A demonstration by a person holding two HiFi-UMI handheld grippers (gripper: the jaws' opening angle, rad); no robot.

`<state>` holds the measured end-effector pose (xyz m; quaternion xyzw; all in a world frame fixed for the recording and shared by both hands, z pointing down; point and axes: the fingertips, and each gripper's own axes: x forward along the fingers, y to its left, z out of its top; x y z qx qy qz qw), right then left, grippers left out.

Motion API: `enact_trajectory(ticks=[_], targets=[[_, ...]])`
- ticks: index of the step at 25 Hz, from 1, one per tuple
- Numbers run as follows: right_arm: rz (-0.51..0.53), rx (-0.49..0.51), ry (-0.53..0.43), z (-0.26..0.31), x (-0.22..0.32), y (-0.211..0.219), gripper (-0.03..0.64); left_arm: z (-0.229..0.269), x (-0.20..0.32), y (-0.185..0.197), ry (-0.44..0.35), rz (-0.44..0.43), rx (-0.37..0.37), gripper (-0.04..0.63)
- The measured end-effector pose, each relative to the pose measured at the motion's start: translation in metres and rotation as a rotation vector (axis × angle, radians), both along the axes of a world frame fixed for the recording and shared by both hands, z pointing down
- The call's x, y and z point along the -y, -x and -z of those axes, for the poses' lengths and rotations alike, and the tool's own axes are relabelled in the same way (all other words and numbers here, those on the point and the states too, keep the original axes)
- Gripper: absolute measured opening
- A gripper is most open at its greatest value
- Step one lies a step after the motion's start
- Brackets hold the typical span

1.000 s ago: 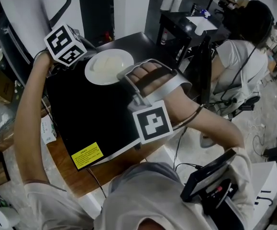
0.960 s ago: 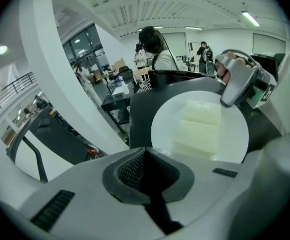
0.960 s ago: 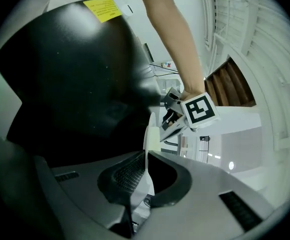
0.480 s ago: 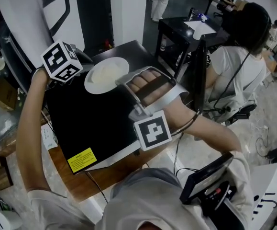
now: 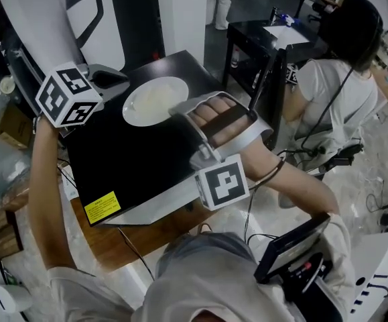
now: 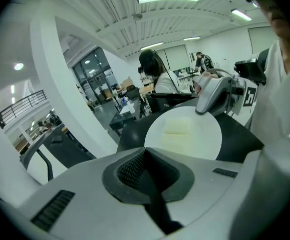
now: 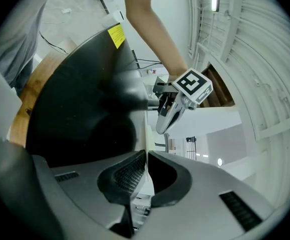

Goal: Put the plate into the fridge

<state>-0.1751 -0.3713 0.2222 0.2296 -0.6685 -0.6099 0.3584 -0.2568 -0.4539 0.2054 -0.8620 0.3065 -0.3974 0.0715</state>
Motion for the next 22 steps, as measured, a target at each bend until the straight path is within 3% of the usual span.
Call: enact_trajectory(ticks=[8,11,17,20,22], targets=[[0.023,0.052,-0.02,0.006,-0.022,-0.046,0.032,0.038,-0.068,-0.032,-0.172,0.03,-0.19,0.02],[0.047,0.078,-0.017,0.002,-0.036,-0.06,0.032,0.055,-0.105,-0.04,-0.238,0.078,-0.258,0.019],[0.071,0.143,-0.01,0.001,-0.053,-0.072,0.032,0.063,-0.154,-0.062,-0.322,0.096,-0.29,0.018],[0.078,0.172,-0.032,0.008,-0.069,-0.075,0.032,0.065,-0.181,-0.08,-0.331,0.065,-0.301,0.018],[0.085,0.193,-0.049,0.011,-0.086,-0.075,0.032,0.067,-0.205,-0.092,-0.322,0.015,-0.352,0.018]])
